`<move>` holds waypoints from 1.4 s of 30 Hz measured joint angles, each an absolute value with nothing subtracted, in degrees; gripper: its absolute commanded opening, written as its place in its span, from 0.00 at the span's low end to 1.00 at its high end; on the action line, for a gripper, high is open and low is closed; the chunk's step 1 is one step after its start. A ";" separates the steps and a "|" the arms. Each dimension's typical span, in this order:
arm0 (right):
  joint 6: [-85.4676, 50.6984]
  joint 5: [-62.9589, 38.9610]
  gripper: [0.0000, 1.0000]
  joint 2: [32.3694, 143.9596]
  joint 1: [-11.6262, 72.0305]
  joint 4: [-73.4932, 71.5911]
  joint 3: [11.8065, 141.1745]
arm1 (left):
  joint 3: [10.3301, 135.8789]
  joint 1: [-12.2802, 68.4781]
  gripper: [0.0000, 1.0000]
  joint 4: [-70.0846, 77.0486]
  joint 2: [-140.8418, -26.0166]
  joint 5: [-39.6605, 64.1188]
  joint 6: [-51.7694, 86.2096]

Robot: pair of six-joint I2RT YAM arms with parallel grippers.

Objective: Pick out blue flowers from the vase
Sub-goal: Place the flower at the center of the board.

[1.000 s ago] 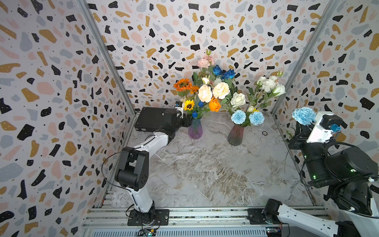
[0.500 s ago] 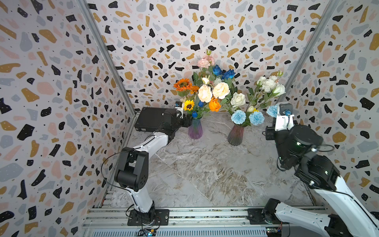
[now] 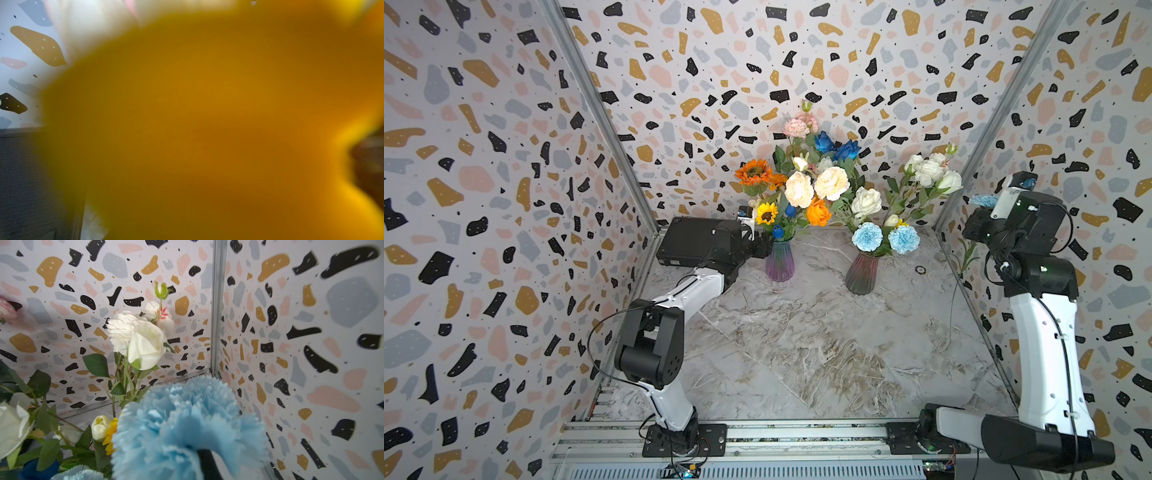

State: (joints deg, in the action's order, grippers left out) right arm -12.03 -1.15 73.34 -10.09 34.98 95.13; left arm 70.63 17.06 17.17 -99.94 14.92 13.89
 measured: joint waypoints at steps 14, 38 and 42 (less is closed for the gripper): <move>-16.64 -25.26 0.00 93.89 -18.81 28.23 95.53 | 70.08 17.06 0.63 16.86 -99.20 14.48 13.04; -20.43 -37.85 0.00 122.32 -15.94 12.91 93.17 | 69.34 17.06 0.67 13.74 -96.44 14.24 12.32; -20.97 -38.83 0.00 121.99 -14.22 9.80 89.95 | 69.34 17.06 0.68 13.17 -95.77 14.26 11.77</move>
State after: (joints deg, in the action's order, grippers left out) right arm -20.97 -38.83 121.99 -14.22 9.80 89.95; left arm 69.34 17.06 13.17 -95.77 14.26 11.77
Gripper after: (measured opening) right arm 0.121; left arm 0.673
